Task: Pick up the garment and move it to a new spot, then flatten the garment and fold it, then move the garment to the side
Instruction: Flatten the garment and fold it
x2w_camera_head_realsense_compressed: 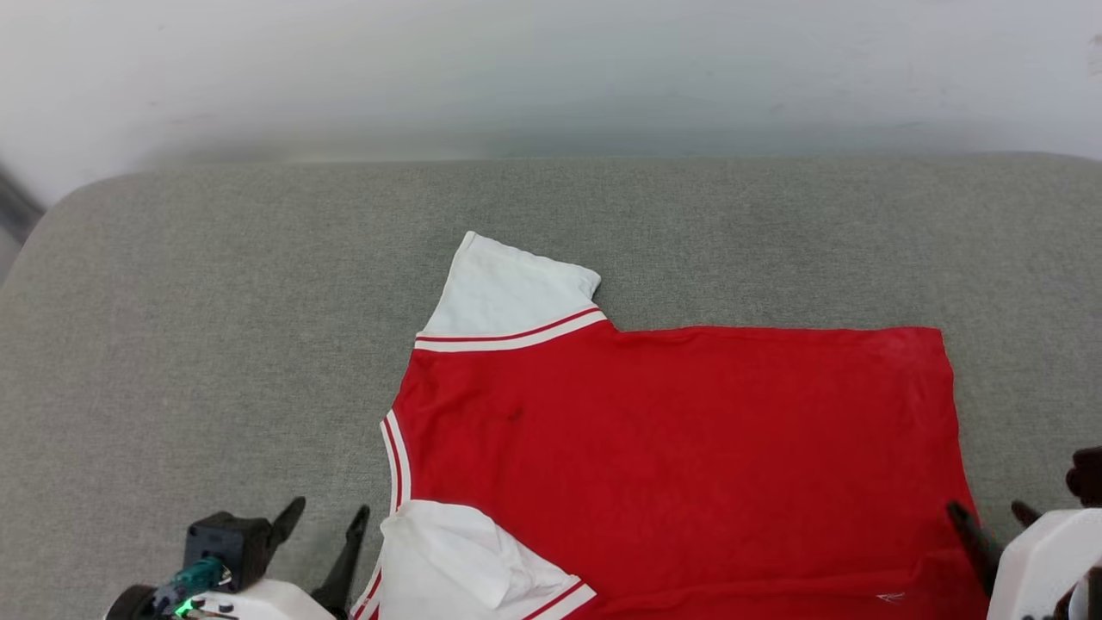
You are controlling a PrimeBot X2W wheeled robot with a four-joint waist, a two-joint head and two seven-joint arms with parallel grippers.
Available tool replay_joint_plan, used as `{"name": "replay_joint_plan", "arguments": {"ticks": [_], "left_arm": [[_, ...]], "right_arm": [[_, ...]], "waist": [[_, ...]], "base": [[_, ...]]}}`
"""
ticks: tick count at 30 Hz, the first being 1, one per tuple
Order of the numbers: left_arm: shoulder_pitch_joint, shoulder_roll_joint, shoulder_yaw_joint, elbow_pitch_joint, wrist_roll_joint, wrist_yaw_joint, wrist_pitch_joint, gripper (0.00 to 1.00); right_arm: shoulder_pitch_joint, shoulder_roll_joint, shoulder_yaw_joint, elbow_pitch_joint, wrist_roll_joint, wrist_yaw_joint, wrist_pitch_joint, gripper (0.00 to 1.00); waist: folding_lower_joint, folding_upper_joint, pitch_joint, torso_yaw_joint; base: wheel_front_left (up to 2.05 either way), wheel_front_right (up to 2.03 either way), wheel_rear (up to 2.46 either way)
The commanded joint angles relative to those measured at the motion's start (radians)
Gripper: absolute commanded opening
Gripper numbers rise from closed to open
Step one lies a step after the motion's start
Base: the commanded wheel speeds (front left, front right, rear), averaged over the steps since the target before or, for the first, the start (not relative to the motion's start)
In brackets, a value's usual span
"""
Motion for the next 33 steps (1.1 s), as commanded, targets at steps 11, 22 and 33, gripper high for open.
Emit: {"name": "replay_joint_plan", "arguments": {"ticks": [11,22,33], "left_arm": [[-0.046,-0.053,0.105,-0.046,0.101,0.004,-0.253,1.0],[-0.049,-0.193,0.256,-0.043,0.197,-0.11,-0.263,1.0],[-0.234,-0.103,0.249,0.008,0.247,-0.223,-0.165,1.0]], "right_arm": [[-0.076,-0.043,0.098,-0.079,0.027,-0.001,-0.42,1.0],[-0.087,0.001,0.147,-0.002,0.005,-0.001,-0.713,1.0],[-0.154,0.018,0.205,-0.004,-0.019,-0.001,-0.796,1.0]], "waist": [[0.0,0.0,-0.017,-0.02],[0.0,0.0,0.016,-0.045],[0.0,0.0,0.135,-0.137]], "base": [[0.0,0.0,0.0],[0.0,0.0,0.0],[0.0,0.0,0.0]]}}
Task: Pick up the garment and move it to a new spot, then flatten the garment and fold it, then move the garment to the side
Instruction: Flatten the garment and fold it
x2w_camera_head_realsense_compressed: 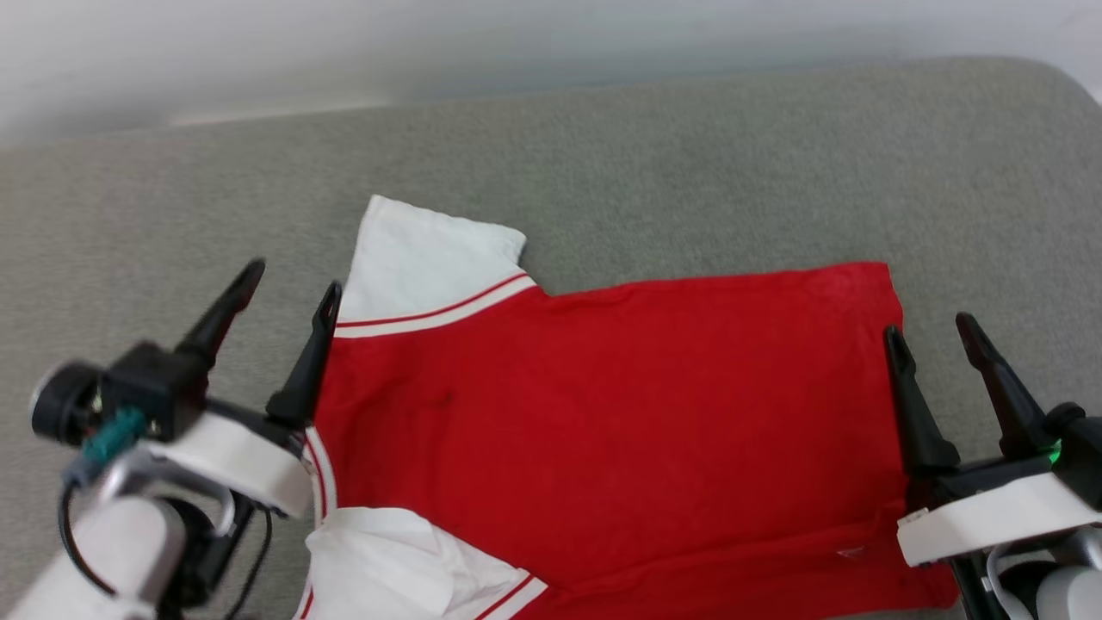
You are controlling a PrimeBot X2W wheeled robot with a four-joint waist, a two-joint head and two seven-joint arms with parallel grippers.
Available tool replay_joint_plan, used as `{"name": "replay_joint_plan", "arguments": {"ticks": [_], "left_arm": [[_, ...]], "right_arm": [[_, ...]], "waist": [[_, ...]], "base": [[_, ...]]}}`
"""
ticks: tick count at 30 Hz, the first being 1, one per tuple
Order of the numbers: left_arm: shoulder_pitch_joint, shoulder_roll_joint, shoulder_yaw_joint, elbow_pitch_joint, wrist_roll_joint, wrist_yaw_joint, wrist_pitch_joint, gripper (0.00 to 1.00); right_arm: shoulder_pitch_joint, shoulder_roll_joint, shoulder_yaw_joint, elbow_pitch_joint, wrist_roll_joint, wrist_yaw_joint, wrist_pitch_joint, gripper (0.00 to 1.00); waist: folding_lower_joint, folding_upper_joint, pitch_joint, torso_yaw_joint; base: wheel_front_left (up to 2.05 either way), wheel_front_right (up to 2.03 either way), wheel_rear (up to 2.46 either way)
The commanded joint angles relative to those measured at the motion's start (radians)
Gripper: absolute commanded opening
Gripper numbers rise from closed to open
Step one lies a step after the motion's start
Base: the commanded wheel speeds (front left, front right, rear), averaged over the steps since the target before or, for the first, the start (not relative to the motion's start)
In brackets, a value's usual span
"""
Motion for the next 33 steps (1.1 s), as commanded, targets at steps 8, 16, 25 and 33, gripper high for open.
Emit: {"name": "replay_joint_plan", "arguments": {"ticks": [8,16,25,33], "left_arm": [[-0.291,0.134,-0.002,0.037,-0.08,-0.158,0.278,1.0],[-0.551,0.243,-0.047,0.148,-0.251,-0.213,0.715,1.0],[-0.688,0.237,-0.052,0.281,-0.385,-0.174,1.007,1.0],[-0.721,0.251,-0.078,0.382,-0.347,-0.154,1.039,1.0]], "right_arm": [[-0.077,0.019,0.036,-0.003,-0.055,-0.001,-0.037,1.0],[-0.113,0.041,0.049,-0.013,-0.043,0.0,-0.081,1.0],[-0.141,0.045,0.068,0.005,-0.026,0.0,-0.103,1.0],[-0.152,0.039,0.091,-0.019,-0.012,0.0,-0.107,1.0]], "waist": [[-0.0001,0.0,0.148,-0.101],[-0.0001,0.0,0.243,-0.168],[-0.0001,0.0,0.308,-0.22],[-0.0001,0.0,0.346,-0.25]], "base": [[0.0,0.0,0.0],[0.0,0.0,0.0],[0.0,0.0,0.0],[0.0,0.0,0.0]]}}
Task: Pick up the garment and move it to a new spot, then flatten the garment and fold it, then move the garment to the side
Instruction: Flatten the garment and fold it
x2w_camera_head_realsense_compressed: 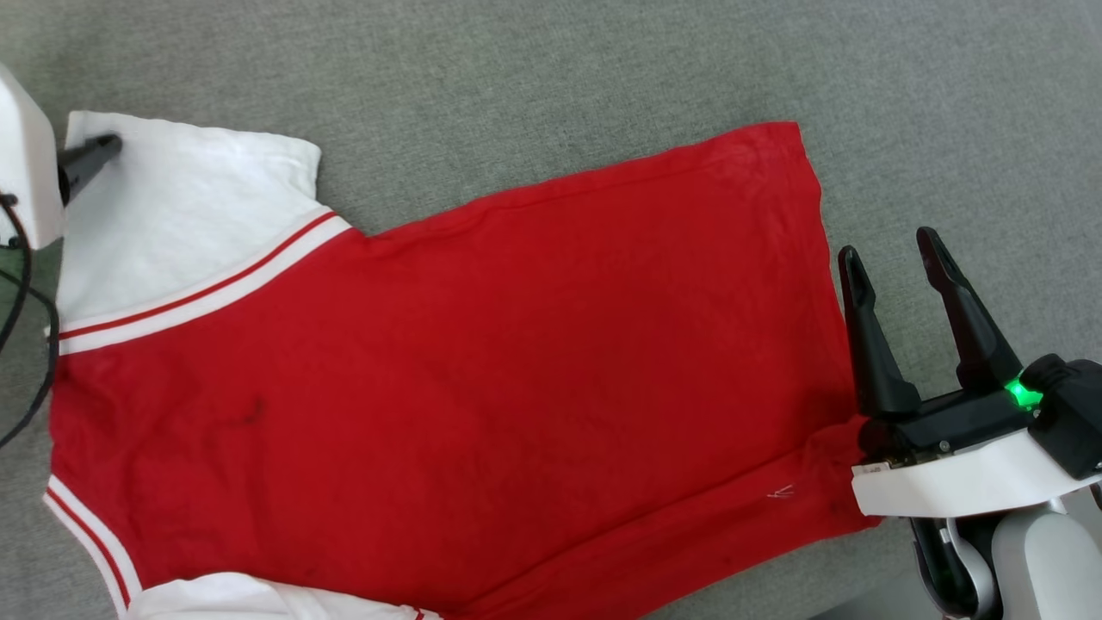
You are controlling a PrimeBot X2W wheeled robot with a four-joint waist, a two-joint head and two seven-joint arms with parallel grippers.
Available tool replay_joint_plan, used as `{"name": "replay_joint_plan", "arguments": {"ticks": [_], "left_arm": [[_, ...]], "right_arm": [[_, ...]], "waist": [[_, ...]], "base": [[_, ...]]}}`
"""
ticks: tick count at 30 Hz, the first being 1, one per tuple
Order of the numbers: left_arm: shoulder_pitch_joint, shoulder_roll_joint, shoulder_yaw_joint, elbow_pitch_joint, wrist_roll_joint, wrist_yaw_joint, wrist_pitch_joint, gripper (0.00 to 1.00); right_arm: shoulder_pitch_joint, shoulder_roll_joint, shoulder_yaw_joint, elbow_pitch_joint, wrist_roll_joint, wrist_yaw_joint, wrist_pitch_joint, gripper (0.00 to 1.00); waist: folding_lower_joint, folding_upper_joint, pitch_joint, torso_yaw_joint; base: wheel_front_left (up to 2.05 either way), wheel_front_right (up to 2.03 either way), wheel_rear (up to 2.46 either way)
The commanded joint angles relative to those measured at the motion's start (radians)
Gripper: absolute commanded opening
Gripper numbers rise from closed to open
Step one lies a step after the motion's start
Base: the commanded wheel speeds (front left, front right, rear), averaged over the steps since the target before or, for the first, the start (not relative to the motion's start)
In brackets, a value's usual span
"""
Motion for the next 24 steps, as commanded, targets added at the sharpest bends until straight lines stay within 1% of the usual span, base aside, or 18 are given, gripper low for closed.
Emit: {"name": "replay_joint_plan", "arguments": {"ticks": [1,6,8,10,16,19,22,24], "left_arm": [[-0.008,-0.005,-0.008,0.018,0.001,-0.005,0.002,1.0],[0.011,-0.026,-0.03,0.054,-0.03,-0.024,0.031,1.0],[0.018,-0.034,-0.037,0.063,-0.046,-0.03,0.045,0.0],[0.024,-0.042,-0.04,0.063,-0.056,-0.037,0.04,0.0],[0.014,-0.051,-0.022,0.039,-0.031,-0.05,-0.088,0.0],[0.008,-0.059,-0.016,0.008,-0.015,-0.054,-0.167,0.0],[0.028,-0.067,-0.033,-0.034,-0.005,-0.06,-0.204,0.0],[0.042,-0.071,-0.041,-0.071,-0.009,-0.061,-0.221,0.0]], "right_arm": [[-0.018,-0.001,0.002,-0.006,0.001,0.0,-0.006,1.0],[-0.018,0.002,0.001,-0.011,-0.002,0.0,-0.001,1.0],[-0.02,0.002,-0.001,-0.01,-0.005,0.0,0.0,1.0],[-0.022,0.004,-0.003,-0.007,-0.009,0.0,0.002,1.0],[-0.023,-0.017,-0.009,0.003,-0.022,0.0,0.032,1.0],[-0.025,-0.035,-0.017,0.013,-0.031,0.0,0.069,1.0],[-0.021,-0.062,-0.02,0.017,-0.027,0.0,0.128,1.0],[-0.02,-0.096,-0.006,0.013,-0.022,0.0,0.174,1.0]], "waist": [[-0.0001,0.0,0.008,-0.006],[-0.0001,0.0,0.022,-0.007],[-0.0001,0.0,0.025,-0.004],[-0.0001,0.0,0.024,0.001],[-0.0001,0.0,-0.016,0.025],[-0.0001,0.0,-0.054,0.043],[-0.0001,0.0,-0.096,0.069],[-0.0001,0.0,-0.124,0.087]], "base": [[0.0,0.0,0.0],[0.0,0.0,0.0],[0.0,0.0,0.0],[0.0,0.0,0.0],[0.0,0.0,0.0],[0.0,0.0,0.0],[0.0,0.0,0.0],[0.0,0.0,0.0]]}}
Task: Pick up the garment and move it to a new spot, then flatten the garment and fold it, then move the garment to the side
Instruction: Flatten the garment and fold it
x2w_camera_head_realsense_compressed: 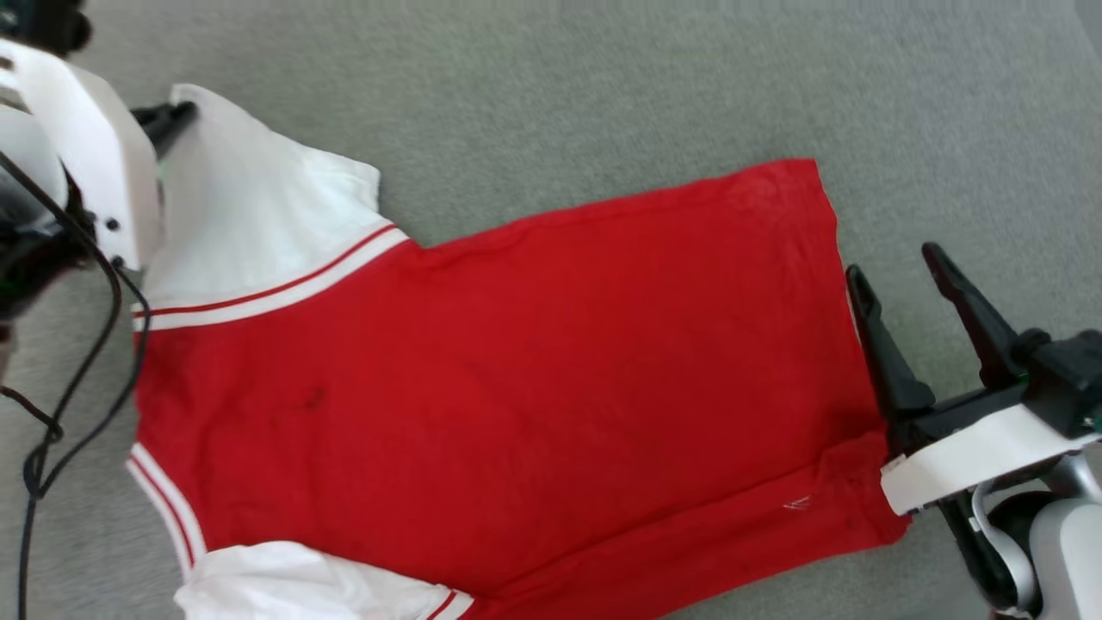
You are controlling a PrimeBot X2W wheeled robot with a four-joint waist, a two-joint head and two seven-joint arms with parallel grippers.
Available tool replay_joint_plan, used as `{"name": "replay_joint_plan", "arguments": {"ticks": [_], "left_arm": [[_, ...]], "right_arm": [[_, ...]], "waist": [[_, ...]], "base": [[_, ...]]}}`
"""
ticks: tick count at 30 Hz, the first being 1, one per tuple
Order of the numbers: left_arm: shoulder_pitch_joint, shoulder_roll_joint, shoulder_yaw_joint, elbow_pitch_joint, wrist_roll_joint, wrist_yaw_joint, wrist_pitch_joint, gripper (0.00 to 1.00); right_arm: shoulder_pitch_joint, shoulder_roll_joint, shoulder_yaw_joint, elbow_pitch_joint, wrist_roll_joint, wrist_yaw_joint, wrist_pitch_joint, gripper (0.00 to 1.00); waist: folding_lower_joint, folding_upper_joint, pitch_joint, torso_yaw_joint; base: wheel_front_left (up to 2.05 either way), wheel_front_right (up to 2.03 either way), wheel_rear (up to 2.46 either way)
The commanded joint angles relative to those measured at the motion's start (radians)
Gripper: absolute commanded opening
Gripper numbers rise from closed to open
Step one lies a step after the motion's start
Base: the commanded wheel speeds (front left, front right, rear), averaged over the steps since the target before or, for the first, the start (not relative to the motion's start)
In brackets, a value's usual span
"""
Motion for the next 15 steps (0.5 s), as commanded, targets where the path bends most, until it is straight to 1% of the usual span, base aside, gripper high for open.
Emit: {"name": "replay_joint_plan", "arguments": {"ticks": [1,4,7,12,15], "left_arm": [[0.026,-0.006,0.001,-0.024,-0.007,-0.004,-0.023,0.0],[0.05,-0.001,-0.01,-0.076,-0.006,-0.006,-0.055,0.0],[0.075,0.003,-0.03,-0.145,-0.003,-0.008,-0.081,0.0],[0.123,0.025,-0.058,-0.265,0.016,-0.008,-0.118,0.0],[0.144,0.035,-0.06,-0.331,0.028,-0.006,-0.136,0.0]], "right_arm": [[-0.008,-0.035,0.017,-0.006,0.0,0.0,0.037,1.0],[-0.025,-0.088,0.041,-0.018,0.025,0.0,0.132,1.0],[-0.046,-0.147,0.051,-0.03,0.05,-0.001,0.256,1.0],[-0.12,-0.245,0.066,-0.003,0.105,-0.001,0.535,1.0],[-0.184,-0.299,0.056,0.019,0.128,-0.001,0.709,1.0]], "waist": [[-0.0001,0.0,-0.05,0.04],[-0.0001,0.0,-0.082,0.068],[-0.0001,0.0,-0.102,0.095],[-0.0001,0.0,-0.105,0.131],[-0.0001,0.0,-0.094,0.155]], "base": [[0.0,0.0,0.0],[0.0,0.0,0.0],[0.0,0.0,0.0],[0.0,0.0,0.0],[0.0,0.0,0.0]]}}
